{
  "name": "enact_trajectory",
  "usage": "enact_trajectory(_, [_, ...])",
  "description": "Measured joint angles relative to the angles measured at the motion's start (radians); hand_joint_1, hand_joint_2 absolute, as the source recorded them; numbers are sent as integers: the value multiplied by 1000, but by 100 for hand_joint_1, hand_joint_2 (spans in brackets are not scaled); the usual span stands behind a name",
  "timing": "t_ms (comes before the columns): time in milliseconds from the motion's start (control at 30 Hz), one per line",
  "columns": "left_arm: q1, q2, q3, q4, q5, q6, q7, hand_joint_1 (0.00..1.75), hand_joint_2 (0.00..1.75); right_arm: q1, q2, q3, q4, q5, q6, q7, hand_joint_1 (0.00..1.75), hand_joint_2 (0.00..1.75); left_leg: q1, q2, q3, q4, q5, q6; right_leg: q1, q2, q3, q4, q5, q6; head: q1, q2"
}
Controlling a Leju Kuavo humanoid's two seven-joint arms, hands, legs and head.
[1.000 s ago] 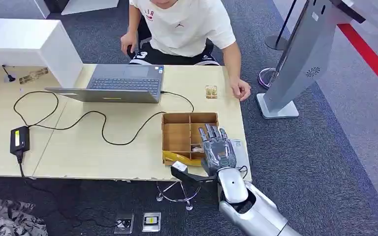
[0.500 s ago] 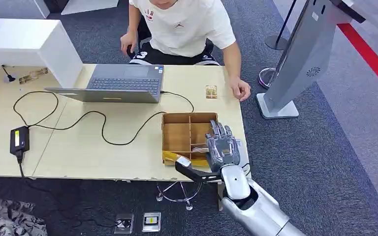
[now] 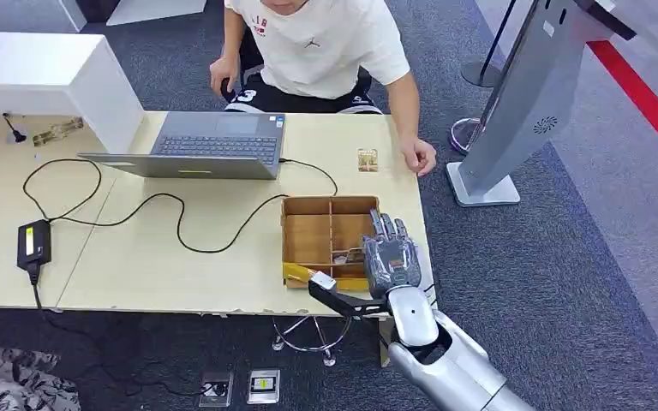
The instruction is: Pass the card to the sensor for recognition and then transmit it.
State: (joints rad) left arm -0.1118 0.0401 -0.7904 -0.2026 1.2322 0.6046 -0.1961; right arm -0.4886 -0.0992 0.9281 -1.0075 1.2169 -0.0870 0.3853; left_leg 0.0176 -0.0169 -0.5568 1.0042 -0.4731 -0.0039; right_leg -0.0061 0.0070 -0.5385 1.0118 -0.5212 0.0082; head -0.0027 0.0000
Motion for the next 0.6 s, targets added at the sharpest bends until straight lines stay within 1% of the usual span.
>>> enact_trajectory(33, [0,0,0,0,0,0,0,0,175,0,0,0,0,0,0,-2,171,175,0,0,0,0,0,0,0,0,0,0,0,0,0,0])
enact_trajectory(100, [0,0,0,0,0,0,0,0,175,0,0,0,0,1,0,-5,168,175,0,0,0,0,0,0,0,0,0,0,0,0,0,0])
enact_trajectory(333, [0,0,0,0,0,0,0,0,175,0,0,0,0,1,0,-7,168,175,0,0,0,0,0,0,0,0,0,0,0,0,0,0])
enact_trajectory(367, [0,0,0,0,0,0,0,0,175,0,0,0,0,1,0,-7,164,175,0,0,0,0,0,0,0,0,0,0,0,0,0,0])
enact_trajectory(500, [0,0,0,0,0,0,0,0,175,0,0,0,0,1,-4,-6,162,175,0,0,0,0,0,0,0,0,0,0,0,0,0,0])
enact_trajectory(533, [0,0,0,0,0,0,0,0,175,0,-1,0,0,1,-5,-6,150,175,0,0,0,0,0,0,0,0,0,0,0,0,0,0])
enact_trajectory(567, [0,0,0,0,0,0,0,0,175,0,-1,0,0,1,-5,-6,65,175,0,0,0,0,0,0,0,0,0,0,0,0,0,0])
enact_trajectory(600, [0,0,0,0,0,0,0,0,175,0,-1,0,0,1,-5,-6,23,175,0,0,0,0,0,0,0,0,0,0,0,0,0,0])
